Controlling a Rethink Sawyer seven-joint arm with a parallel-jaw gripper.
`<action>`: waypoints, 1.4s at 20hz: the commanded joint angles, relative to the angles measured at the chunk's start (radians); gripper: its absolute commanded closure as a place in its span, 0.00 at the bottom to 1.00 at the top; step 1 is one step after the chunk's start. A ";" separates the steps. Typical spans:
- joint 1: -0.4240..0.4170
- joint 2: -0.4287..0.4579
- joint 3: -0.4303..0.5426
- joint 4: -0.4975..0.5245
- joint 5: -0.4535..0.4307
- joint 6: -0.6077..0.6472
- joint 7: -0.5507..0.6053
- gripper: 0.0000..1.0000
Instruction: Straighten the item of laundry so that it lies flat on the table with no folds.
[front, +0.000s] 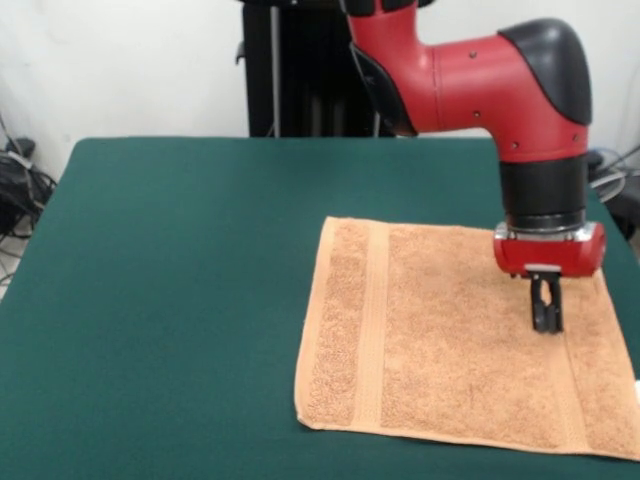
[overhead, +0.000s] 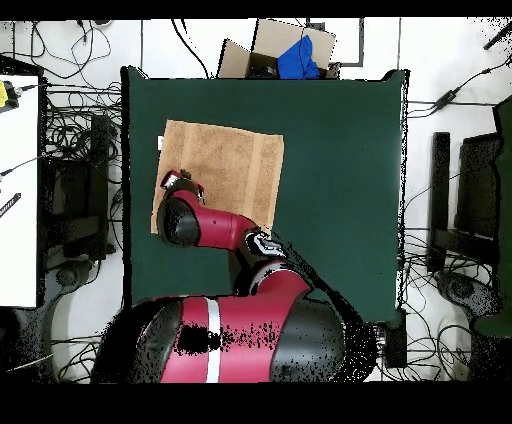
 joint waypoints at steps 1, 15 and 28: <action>0.000 0.004 0.086 0.031 0.011 0.102 0.163 1.00; 0.190 -0.110 -0.188 0.129 0.174 0.146 0.169 1.00; 0.266 -0.138 -0.311 0.139 0.213 0.217 0.164 0.00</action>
